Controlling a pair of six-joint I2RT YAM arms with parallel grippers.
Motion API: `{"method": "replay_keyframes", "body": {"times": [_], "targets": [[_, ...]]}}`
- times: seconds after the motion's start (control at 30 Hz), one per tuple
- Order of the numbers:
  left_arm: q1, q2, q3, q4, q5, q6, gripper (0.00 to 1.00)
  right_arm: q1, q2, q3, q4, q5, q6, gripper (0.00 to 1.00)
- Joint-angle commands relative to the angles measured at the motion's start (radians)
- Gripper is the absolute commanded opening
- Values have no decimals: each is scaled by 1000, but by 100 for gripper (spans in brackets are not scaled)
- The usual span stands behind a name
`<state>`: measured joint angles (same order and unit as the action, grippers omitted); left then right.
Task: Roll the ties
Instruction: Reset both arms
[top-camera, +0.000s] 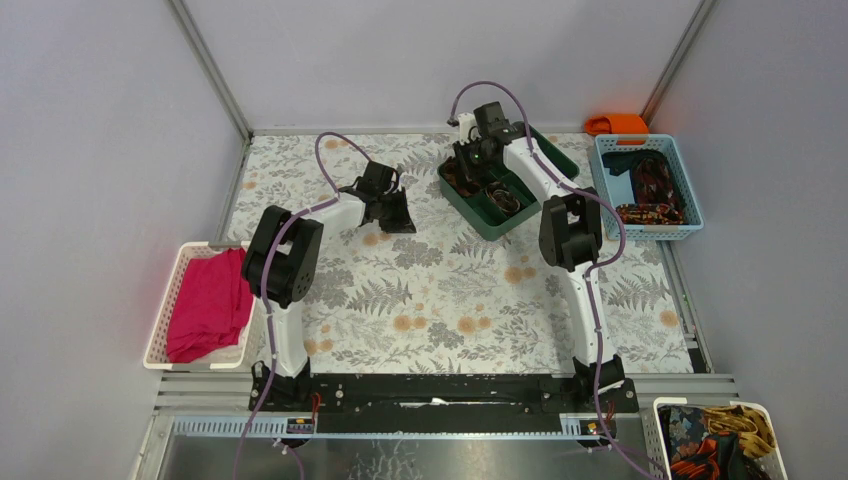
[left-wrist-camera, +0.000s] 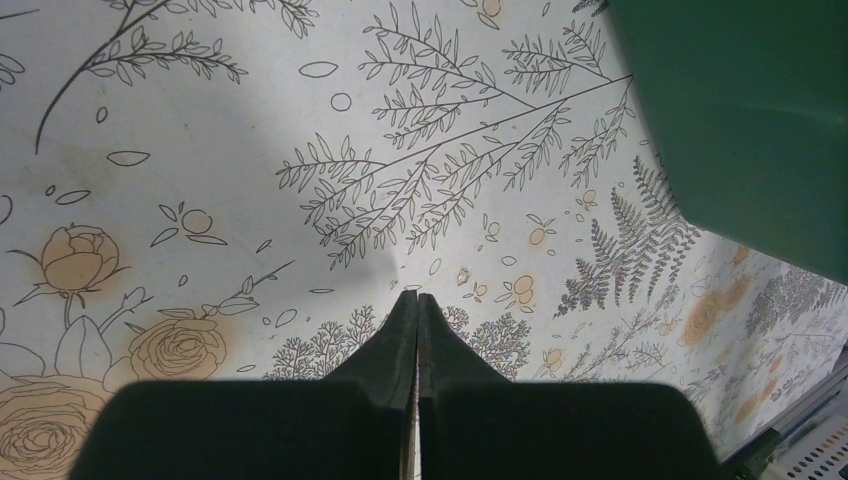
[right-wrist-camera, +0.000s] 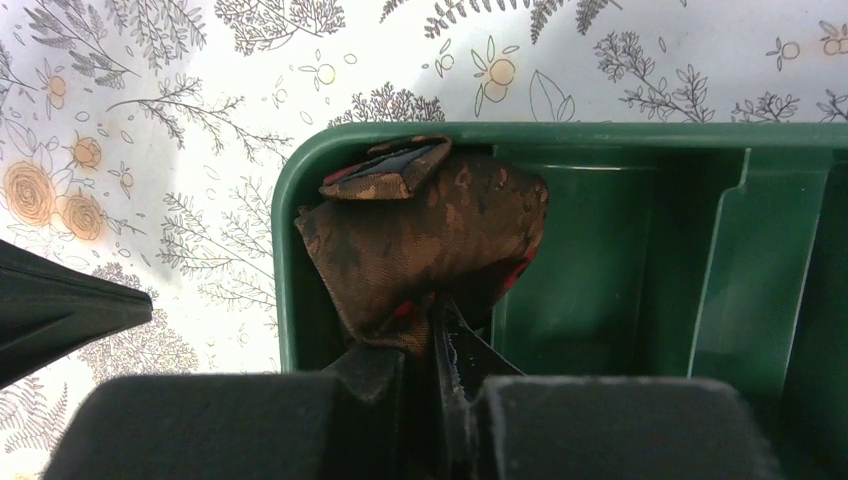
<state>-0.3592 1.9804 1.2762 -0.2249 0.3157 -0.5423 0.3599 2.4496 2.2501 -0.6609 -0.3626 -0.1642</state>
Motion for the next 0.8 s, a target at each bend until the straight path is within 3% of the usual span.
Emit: {"method": "replay_keyframes", "body": {"times": [0.0,0.07,0.23,0.33,0.77], "targets": [[-4,15,15,-1,18,19,0,14,20,-33,-60,-7,-5,0],[-4,17,15,-1,19,18,0,17,21,-27,-76,20,-11,5],[-4,14,15,-1,21,20,0,19,4,-3,-87,97,-12,38],[-4,6,12,-1,17,22,0,18,-47,-42,-39,80,-13,51],[-4,-7,2,2,9,25,0,19,-324,-243,195,44,24,83]]}}
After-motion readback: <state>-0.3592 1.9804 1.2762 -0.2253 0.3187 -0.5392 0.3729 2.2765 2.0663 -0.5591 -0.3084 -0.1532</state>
